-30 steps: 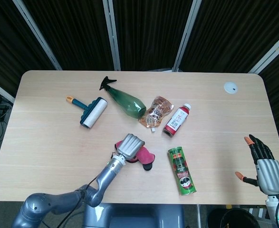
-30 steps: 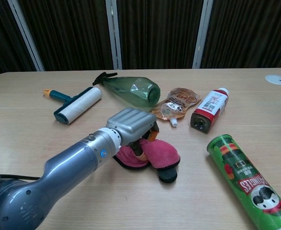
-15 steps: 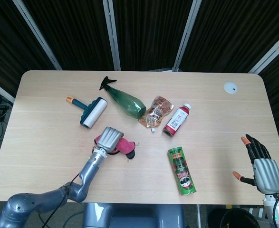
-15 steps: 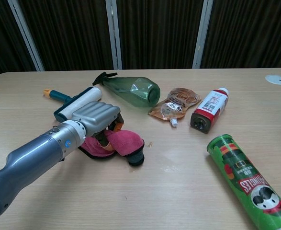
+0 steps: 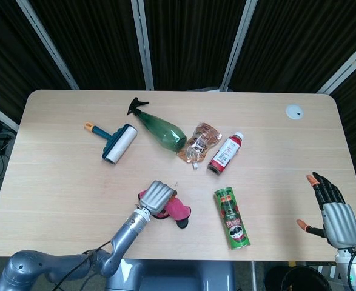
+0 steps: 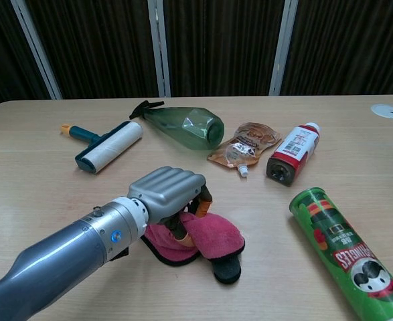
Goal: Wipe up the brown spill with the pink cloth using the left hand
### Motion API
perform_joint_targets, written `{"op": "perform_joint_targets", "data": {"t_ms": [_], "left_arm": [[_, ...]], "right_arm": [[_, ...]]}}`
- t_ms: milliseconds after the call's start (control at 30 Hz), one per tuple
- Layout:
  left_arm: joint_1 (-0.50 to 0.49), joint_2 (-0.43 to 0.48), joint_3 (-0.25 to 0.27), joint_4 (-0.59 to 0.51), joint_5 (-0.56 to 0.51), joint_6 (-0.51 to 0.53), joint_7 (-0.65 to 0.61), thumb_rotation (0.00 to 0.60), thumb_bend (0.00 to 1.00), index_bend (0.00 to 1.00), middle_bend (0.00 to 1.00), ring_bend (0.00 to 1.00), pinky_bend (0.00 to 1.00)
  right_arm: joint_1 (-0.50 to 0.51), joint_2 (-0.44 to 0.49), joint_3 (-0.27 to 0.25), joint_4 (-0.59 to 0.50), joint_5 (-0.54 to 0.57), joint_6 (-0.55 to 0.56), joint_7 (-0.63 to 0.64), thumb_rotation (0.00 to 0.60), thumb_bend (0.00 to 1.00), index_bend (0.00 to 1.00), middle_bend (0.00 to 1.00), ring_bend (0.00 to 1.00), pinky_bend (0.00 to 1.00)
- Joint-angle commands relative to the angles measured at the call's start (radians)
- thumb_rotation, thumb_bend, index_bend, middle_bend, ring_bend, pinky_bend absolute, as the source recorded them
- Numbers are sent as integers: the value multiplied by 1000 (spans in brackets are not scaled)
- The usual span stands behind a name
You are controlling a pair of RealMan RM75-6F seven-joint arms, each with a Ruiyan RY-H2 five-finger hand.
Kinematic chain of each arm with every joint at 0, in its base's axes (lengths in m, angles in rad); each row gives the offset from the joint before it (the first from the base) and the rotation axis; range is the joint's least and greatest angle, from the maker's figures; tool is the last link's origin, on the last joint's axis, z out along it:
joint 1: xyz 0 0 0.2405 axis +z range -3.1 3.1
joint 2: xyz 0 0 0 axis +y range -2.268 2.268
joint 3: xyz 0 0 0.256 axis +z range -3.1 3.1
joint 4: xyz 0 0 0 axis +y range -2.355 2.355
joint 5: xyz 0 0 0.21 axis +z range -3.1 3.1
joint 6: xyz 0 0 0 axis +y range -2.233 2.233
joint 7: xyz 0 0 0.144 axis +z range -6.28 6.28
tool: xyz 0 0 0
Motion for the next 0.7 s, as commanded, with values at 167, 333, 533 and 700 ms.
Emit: {"op": "perform_joint_targets", "data": {"t_ms": [167,333,533,700], "left_arm": [[13,33,-1,34,-16,0,36,600,413,864,670,575,570],[27,111,-8,73,-32,-8,47,600,413,864,670,575,570],[31,152,-58,102,-73,-12,14,600,413,863,670,575,570],[10,141,-77,114,-71,-18,3,600,413,863,670,575,570]], "right_arm": [[-3,2,1,-1,4,2,0,600,42,0,0,0,111],[-3,3,3,-1,7,3,2,600,41,0,0,0,111],[2,-2,4,-3,4,-2,-8,600,42,0,0,0,111],[6,-4,4,-3,4,-8,-5,600,41,0,0,0,110]]}}
